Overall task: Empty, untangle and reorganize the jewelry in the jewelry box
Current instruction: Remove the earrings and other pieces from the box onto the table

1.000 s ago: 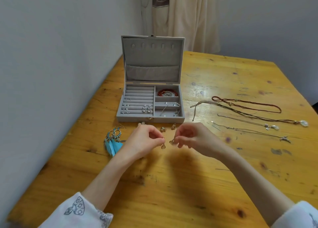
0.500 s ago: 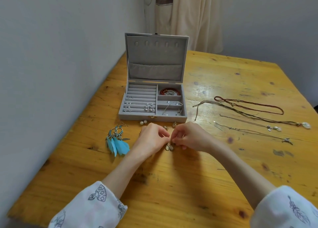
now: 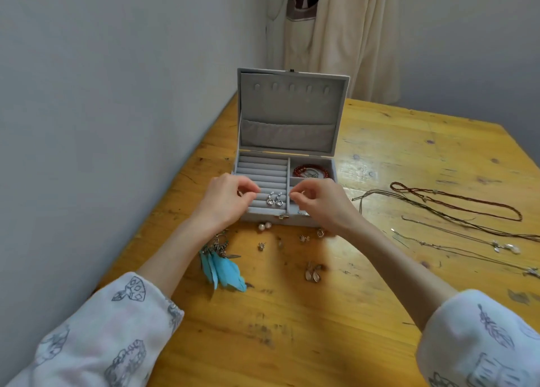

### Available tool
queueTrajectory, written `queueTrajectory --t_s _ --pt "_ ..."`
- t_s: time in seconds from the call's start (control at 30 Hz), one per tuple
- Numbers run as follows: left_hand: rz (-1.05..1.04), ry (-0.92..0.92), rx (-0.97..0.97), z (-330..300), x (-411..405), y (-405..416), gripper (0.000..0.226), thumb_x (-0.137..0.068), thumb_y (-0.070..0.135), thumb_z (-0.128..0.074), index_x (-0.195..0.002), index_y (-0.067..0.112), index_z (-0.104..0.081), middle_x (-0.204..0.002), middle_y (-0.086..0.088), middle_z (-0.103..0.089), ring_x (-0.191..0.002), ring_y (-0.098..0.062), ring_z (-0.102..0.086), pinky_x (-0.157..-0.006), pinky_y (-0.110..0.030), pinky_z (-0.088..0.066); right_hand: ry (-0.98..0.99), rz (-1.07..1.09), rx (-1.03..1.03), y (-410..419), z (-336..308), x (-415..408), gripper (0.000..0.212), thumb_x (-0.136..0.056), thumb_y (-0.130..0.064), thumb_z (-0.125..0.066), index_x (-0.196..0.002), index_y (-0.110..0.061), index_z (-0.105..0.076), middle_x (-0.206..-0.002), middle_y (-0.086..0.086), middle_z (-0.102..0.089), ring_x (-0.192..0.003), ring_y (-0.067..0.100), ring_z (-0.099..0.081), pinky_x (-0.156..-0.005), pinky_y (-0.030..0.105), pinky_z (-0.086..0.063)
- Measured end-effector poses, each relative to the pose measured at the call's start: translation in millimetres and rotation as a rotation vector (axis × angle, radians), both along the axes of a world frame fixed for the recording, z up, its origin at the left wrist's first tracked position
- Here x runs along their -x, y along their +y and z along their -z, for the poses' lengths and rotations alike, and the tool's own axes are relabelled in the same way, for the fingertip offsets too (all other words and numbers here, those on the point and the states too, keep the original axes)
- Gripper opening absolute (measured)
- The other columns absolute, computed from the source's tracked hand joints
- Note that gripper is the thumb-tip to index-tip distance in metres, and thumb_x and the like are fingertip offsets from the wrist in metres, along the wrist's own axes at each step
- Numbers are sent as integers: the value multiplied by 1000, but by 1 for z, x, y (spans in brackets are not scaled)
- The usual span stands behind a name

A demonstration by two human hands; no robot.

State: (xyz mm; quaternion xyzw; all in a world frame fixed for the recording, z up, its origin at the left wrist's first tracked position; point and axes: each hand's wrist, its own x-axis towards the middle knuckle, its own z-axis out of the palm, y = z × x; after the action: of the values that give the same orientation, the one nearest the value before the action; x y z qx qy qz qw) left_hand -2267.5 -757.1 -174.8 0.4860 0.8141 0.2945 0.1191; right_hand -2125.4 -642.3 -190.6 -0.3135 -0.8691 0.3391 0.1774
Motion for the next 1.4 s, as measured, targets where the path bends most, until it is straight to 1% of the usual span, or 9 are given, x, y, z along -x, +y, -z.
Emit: queueTrajectory --t_s 0.2,0.47,0.63,0.73,0.87,1.0,1.2,1.3,1.4 --pt "-36 146 21 19 5 26 25 -89 24 -56 -111 18 -65 -113 -5 -62 -110 -20 -44 -94 -34 -35 -120 59 -190 10 9 31 18 -88 -23 -57 -100 -15 -69 -99 4 -64 -80 12 -50 -69 26 -39" --pt "25 314 -33 34 -6 30 24 -87 24 -59 -110 22 -66 -104 -2 -59 -104 -19 -44 -88 -31 -36 -136 4 -258 9 17 30 15 -88 -23 -59 -98 -19 -68 -89 -3 -51 -80 13 -48 -69 25 -39" --pt "-4 205 -46 28 -9 31 17 -87 16 -59 -100 14 -69 -104 -5 -64 -105 -18 -49 -89 -29 -40 -118 -11 -235 8 14 29 11 -88 -19 -57 -94 -15 -66 -90 -2 -52 -82 13 -49 -71 26 -40" --pt "-25 49 -115 15 -13 25 15 -88 12 -58 -98 11 -69 -97 -3 -67 -91 -12 -57 -80 -22 -47 -70 3 -208 3 8 23 11 -89 -16 -56 -94 -14 -65 -92 -1 -56 -82 11 -50 -70 22 -38" --pt "-44 -97 -190 2 -27 -7 10 -84 15 -63 -91 18 -70 -82 11 -63 -74 3 -55 -64 -2 -41 4 -47 -190 -13 -3 -3 9 -87 -13 -58 -91 -13 -66 -89 1 -64 -81 13 -56 -74 27 -48" --pt "-33 -251 -136 4 -50 -46 8 -81 18 -66 -83 26 -68 -79 17 -65 -76 6 -59 -66 -3 -43 57 -104 -125 -43 -8 -32 6 -84 -11 -63 -87 -13 -68 -80 -6 -62 -76 10 -58 -71 23 -49" --pt "-20 -319 53 14 -67 -77 9 -78 20 -70 -74 27 -66 -75 8 -70 -72 -1 -63 -65 -12 -46 -117 -297 13 -80 -5 -57 6 -83 -14 -65 -86 -18 -68 -82 -6 -69 -76 5 -61 -71 19 -48" --pt "-17 -298 148 15 -68 -82 8 -77 22 -71 -74 25 -65 -73 9 -69 -70 5 -61 -58 -3 -40 -306 -385 -31 -83 -5 -56 8 -83 -16 -64 -89 -19 -69 -87 -4 -70 -82 9 -61 -75 23 -49" --pt "4 -236 195 16 -71 -79 7 -77 24 -71 -74 26 -65 -75 12 -66 -75 2 -58 -71 -12 -42 -374 -368 -134 -83 -1 -48 11 -85 -16 -60 -91 -18 -69 -92 -2 -68 -85 12 -57 -78 29 -49"
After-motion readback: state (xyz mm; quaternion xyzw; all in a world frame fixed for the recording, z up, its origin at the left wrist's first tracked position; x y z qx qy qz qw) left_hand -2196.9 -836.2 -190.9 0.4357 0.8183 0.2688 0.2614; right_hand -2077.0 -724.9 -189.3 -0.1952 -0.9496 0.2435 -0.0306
